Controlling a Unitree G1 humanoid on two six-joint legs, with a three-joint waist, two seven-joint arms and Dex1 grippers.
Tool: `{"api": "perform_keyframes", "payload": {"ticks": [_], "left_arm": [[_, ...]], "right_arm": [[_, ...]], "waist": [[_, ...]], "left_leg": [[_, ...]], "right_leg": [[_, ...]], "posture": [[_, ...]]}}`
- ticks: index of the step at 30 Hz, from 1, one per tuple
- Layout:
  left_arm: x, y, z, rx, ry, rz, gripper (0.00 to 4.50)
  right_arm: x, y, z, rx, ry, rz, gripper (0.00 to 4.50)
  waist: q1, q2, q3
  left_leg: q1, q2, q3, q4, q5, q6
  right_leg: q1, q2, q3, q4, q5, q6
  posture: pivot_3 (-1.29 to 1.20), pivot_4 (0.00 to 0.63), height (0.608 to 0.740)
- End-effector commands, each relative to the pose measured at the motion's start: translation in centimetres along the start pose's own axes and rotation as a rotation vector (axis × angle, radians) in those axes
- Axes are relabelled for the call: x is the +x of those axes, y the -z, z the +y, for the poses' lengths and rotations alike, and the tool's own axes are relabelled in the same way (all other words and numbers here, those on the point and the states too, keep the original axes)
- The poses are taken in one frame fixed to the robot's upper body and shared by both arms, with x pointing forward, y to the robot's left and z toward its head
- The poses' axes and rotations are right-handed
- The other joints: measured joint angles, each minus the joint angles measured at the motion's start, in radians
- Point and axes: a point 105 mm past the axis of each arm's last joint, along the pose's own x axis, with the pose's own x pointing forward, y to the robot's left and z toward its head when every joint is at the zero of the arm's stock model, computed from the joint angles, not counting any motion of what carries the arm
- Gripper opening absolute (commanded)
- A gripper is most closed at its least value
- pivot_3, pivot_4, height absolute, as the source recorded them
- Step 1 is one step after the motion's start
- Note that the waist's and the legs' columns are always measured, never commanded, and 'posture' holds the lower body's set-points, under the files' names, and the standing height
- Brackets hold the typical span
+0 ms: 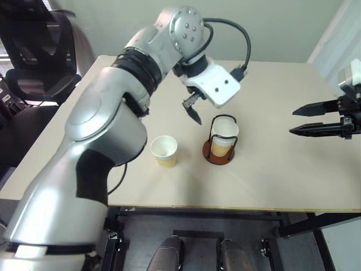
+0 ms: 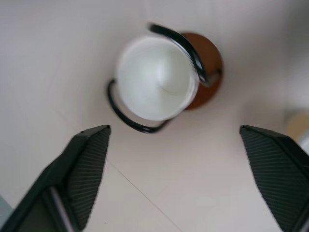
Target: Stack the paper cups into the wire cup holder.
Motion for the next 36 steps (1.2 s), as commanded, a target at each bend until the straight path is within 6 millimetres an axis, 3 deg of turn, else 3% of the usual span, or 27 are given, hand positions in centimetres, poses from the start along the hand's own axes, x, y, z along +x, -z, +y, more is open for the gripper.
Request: {"api": "perform_keyframes", "payload": {"ticks": [1,5,11,14,19,25,32,36], "left_arm": [[-1.5,0.4,-0.5,-0.06,-0.048,-0.062,4.47],[-3.0,2.3,-2.7,-0.132,-0.081,-0.075,4.47],[-4.7,3.4,-5.1,-0.165,-0.077,-0.06,4.47],[-6.2,4.7,-7.4,-0.17,-0.046,0.027,4.47],[-7.0,6.4,-10.4,-0.13,0.081,0.18,4.47],[-6.5,6.3,-13.7,-0.089,0.225,0.203,4.47],[-3.8,5.7,-18.0,-0.059,0.363,0.123,4.47],[-3.1,6.4,-18.0,-0.005,0.38,0.141,4.47]], "right_arm": [[-0.2,-1.4,0.0,-0.047,0.044,-0.02,2.7],[0.7,-1.7,0.9,-0.062,0.01,-0.02,2.7],[1.0,-2.2,0.6,-0.058,0.004,-0.032,2.7],[1.1,-2.6,1.3,-0.03,-0.047,-0.026,2.7],[1.0,-2.5,1.6,-0.024,-0.083,0.001,2.7],[1.1,-2.5,1.3,-0.028,-0.087,0.006,2.7],[1.1,-2.6,0.9,-0.038,-0.082,0.007,2.7],[1.2,-2.7,0.8,-0.043,-0.081,0.004,2.7]], "waist": [[-0.003,0.0,0.0],[-0.006,0.001,0.0],[0.0,0.001,0.0],[-0.002,0.002,0.0],[-0.002,0.003,0.0],[-0.005,0.003,0.0],[-0.008,0.005,-0.001],[-0.005,0.004,-0.001]], "left_leg": [[0.001,0.0,0.0,0.0,0.0,0.0],[0.001,0.001,0.0,-0.001,0.0,0.0],[-0.001,-0.001,-0.002,0.0,0.0,-0.001],[-0.001,-0.002,-0.002,0.0,0.0,-0.001],[0.0,-0.006,-0.003,-0.002,0.001,-0.004],[0.0,-0.008,-0.007,-0.001,0.0,-0.006],[0.0,-0.005,-0.009,-0.002,-0.002,-0.01],[0.0,-0.004,-0.009,-0.001,-0.001,-0.011]], "right_leg": [[0.0,0.0,0.0,0.0,0.001,0.001],[0.0,0.002,-0.002,0.0,0.002,0.003],[0.0,0.0,-0.003,0.0,-0.002,-0.004],[-0.001,-0.001,-0.003,-0.001,-0.003,-0.003],[0.0,0.001,-0.006,0.001,-0.007,-0.004],[0.0,-0.003,-0.005,0.001,-0.009,-0.005],[0.001,-0.005,-0.003,0.001,-0.012,-0.007],[0.0,-0.002,-0.006,0.002,-0.012,-0.008]], "posture": [[0.0,0.15,0.74],[0.0,0.15,0.74],[0.0,0.15,0.74],[0.0,0.15,0.74],[0.0,0.15,0.74],[0.0,0.15,0.74],[0.0,0.15,0.74],[0.0,0.15,0.74]]}}
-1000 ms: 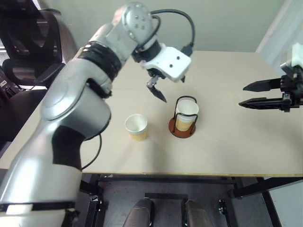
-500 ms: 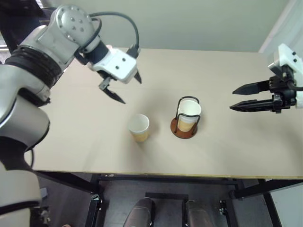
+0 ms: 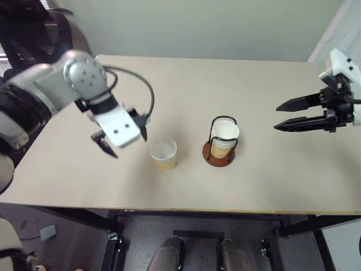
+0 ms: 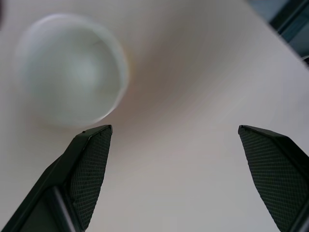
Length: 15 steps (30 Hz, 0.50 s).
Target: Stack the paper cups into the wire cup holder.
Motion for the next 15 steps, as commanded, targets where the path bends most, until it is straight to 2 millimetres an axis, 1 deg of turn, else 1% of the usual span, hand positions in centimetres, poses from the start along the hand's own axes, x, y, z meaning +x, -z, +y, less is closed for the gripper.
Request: {"api": "perform_keyframes", "payload": {"ticks": [1,5,7,12,15], "left_arm": [[-1.3,0.4,0.8,0.053,-0.024,0.055,4.47],[-1.0,0.5,1.9,0.076,-0.04,0.057,4.47],[-0.7,0.6,2.4,0.08,-0.045,0.057,4.47],[-0.5,0.5,2.9,0.085,-0.056,0.047,4.47],[-0.4,0.3,3.0,0.09,-0.056,0.04,4.47]], "right_arm": [[-0.7,-1.1,0.0,-0.056,0.023,-0.016,2.7],[-0.7,-2.0,0.5,-0.083,0.005,-0.057,2.7],[-1.0,-3.2,1.3,-0.087,-0.038,-0.113,2.7],[-1.9,-5.8,2.4,-0.096,-0.09,-0.259,2.7],[-2.2,-6.3,2.6,-0.095,-0.09,-0.298,2.7]], "waist": [[0.003,0.0,0.0],[0.003,0.0,0.0],[0.0,0.0,0.0],[-0.005,0.0,0.0],[-0.005,0.0,0.0]], "left_leg": [[0.0,0.0,-0.001,0.0,0.0,0.0],[0.001,-0.001,-0.001,0.0,-0.001,0.002],[0.001,-0.001,-0.001,0.0,-0.001,0.003],[0.001,-0.002,-0.001,-0.001,-0.001,0.002],[0.001,-0.001,-0.001,-0.001,-0.001,0.0]], "right_leg": [[0.0,0.0,0.0,0.0,0.0,0.0],[0.001,-0.001,0.001,0.0,0.001,-0.001],[0.001,-0.001,0.001,0.0,0.001,-0.001],[-0.001,0.001,0.001,0.0,0.001,-0.001],[-0.001,0.002,0.0,-0.001,0.001,-0.001]], "posture": [[0.0,0.15,0.74],[0.0,0.15,0.74],[0.0,0.15,0.74],[0.0,0.15,0.74],[0.0,0.15,0.74]]}}
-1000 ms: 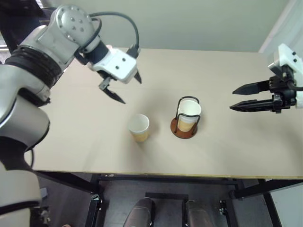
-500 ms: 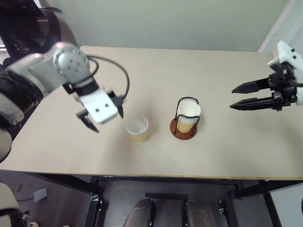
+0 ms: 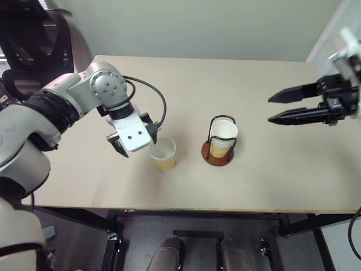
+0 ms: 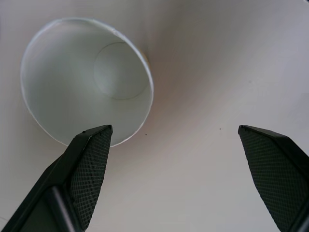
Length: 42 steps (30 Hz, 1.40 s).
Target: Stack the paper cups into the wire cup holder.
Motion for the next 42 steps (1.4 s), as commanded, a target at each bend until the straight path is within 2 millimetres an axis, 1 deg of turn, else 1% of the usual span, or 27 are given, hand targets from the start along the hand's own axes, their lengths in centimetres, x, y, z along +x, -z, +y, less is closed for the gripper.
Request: {"api": "perform_keyframes", "payload": {"ticks": [1,6,7,9,10,13,20,25,31,42], "left_arm": [[-0.8,-0.1,0.1,0.005,-0.016,0.001,4.47],[-0.4,-0.7,0.5,0.022,-0.011,-0.023,4.47],[-0.1,-1.0,0.8,0.036,-0.008,-0.033,4.47],[0.2,-1.6,1.4,0.061,-0.004,-0.05,4.47],[0.3,-1.8,1.6,0.069,-0.003,-0.054,4.47],[0.5,-1.9,1.8,0.082,0.003,-0.056,4.47],[1.2,-2.1,1.5,0.106,0.022,-0.063,4.47],[1.4,-1.8,1.0,0.112,0.039,-0.047,4.47],[1.9,-1.8,0.3,0.09,0.047,-0.058,4.47],[2.0,-1.7,0.1,0.088,0.053,-0.05,4.47]], "right_arm": [[-0.8,-1.5,0.6,-0.037,0.013,-0.058,2.7],[-0.8,-1.2,1.0,-0.013,0.0,-0.065,2.7],[-0.7,-1.2,1.1,-0.006,-0.008,-0.07,2.7],[-0.7,-1.1,1.3,0.005,-0.016,-0.074,2.7],[-0.7,-1.0,1.3,0.006,-0.015,-0.073,2.7],[-0.7,-1.0,1.3,0.009,-0.008,-0.072,2.7],[-0.7,-1.1,1.0,0.011,0.017,-0.075,2.7],[-0.8,-0.8,1.0,0.016,0.026,-0.07,2.7],[-0.5,-0.9,0.9,0.001,0.017,-0.068,2.7],[-0.3,-0.7,0.8,-0.011,0.014,-0.065,2.7]], "waist": [[0.001,0.0,0.0],[0.004,0.0,0.0],[0.003,0.0,0.0],[0.005,0.0,0.0],[0.005,0.0,0.0],[0.006,0.0,0.0],[0.002,0.0,0.0],[0.003,0.0,0.0],[0.002,0.0,0.0],[0.002,0.0,0.0]], "left_leg": [[0.0,0.001,-0.002,0.0,0.0,0.0],[0.0,-0.001,-0.001,0.0,-0.001,-0.002],[-0.001,0.0,-0.003,0.0,-0.001,-0.002],[0.0,-0.001,-0.001,0.0,-0.001,-0.002],[0.0,-0.001,-0.002,0.001,-0.001,-0.002],[-0.001,-0.001,-0.002,0.001,-0.001,-0.002],[0.0,0.0,0.0,0.0,-0.002,-0.002],[0.0,0.001,-0.002,0.001,-0.002,-0.002],[0.0,0.0,-0.002,0.001,-0.002,-0.002],[0.0,0.0,-0.001,0.001,-0.002,-0.002]], "right_leg": [[0.0,-0.002,0.001,0.0,0.0,-0.001],[0.0,0.0,-0.001,0.0,-0.001,-0.002],[0.0,-0.003,0.001,0.0,-0.001,-0.001],[0.0,0.0,-0.001,0.0,-0.001,-0.002],[0.001,-0.002,0.0,0.0,-0.001,-0.001],[0.001,-0.003,0.0,0.0,-0.001,-0.001],[0.0,-0.001,0.0,0.001,-0.001,-0.001],[0.001,-0.002,0.001,0.001,-0.001,0.0],[0.001,-0.002,0.001,0.001,-0.001,0.0],[0.001,-0.002,0.001,0.0,-0.001,-0.001]], "posture": [[0.0,0.15,0.74],[0.0,0.15,0.74],[0.0,0.15,0.74],[0.0,0.15,0.74],[0.0,0.15,0.74],[0.0,0.15,0.74],[0.0,0.15,0.74],[0.0,0.15,0.74],[0.0,0.15,0.74],[0.0,0.15,0.74]]}}
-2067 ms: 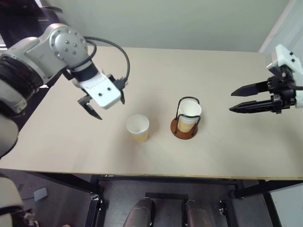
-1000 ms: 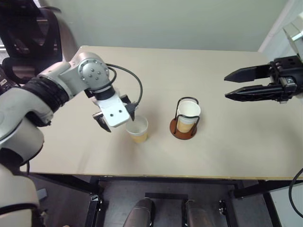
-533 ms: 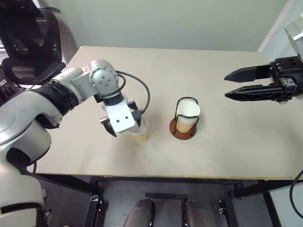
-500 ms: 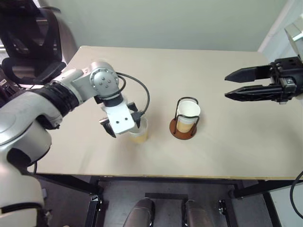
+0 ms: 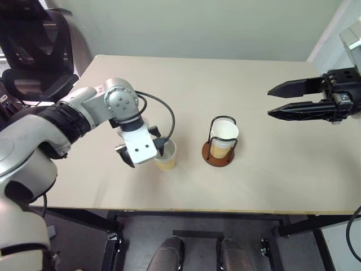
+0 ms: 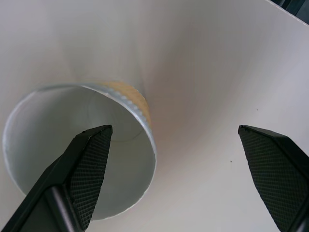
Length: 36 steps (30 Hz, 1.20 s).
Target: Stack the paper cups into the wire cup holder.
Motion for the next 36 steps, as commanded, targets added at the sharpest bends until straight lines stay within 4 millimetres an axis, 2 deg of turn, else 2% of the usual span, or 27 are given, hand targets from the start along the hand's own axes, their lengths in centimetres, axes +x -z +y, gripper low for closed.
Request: {"api": "perform_keyframes", "payload": {"ticks": [1,5,8,19,30,36], "left_arm": [[-0.8,0.1,-0.1,0.005,-0.003,0.018,4.47],[-0.7,0.2,-0.1,0.01,-0.002,0.023,4.47],[-0.3,0.2,0.0,0.019,0.004,0.022,3.93],[-0.4,0.5,0.1,0.023,0.009,0.036,0.02],[-1.0,0.4,0.6,0.01,-0.018,0.042,0.02],[-2.8,0.6,2.5,-0.014,-0.105,0.056,0.02]], "right_arm": [[-0.4,-0.8,0.2,-0.052,0.015,-0.008,2.7],[-0.4,-0.8,0.2,-0.056,0.016,-0.008,2.7],[-0.3,-1.0,0.2,-0.067,0.017,-0.017,2.7],[-0.3,-1.0,-0.1,-0.072,0.026,-0.018,2.7],[-0.4,-0.9,-0.2,-0.08,0.028,-0.014,2.7],[-0.4,-0.7,-0.3,-0.081,0.029,-0.006,2.7]], "waist": [[0.0,0.0,0.0],[0.0,0.0,0.0],[0.0,0.0,0.0],[0.0,0.0,0.0],[0.0,0.0,0.0],[0.004,0.0,0.0]], "left_leg": [[0.0,0.0,0.0,0.0,0.0,0.0],[0.0,0.0,0.0,0.0,0.0,0.0],[0.0,0.0,0.0,0.0,0.0,0.0],[0.0,0.0,0.0,0.0,0.0,0.0],[0.0,0.0,-0.001,0.0,0.0,0.0],[-0.001,0.0,-0.001,0.0,0.0,0.0]], "right_leg": [[0.0,0.0,0.0,0.0,0.0,0.0],[0.0,0.0,0.0,0.0,0.0,0.0],[0.0,0.0,0.0,0.0,0.0,0.0],[0.0,0.0,0.0,0.0,0.0,0.0],[0.0,0.0,0.0,0.0,0.0,0.0],[0.0,-0.001,0.0,0.0,0.0,0.0]], "posture": [[0.0,0.15,0.74],[0.0,0.15,0.74],[0.0,0.15,0.74],[0.0,0.15,0.74],[0.0,0.15,0.74],[0.0,0.15,0.74]]}}
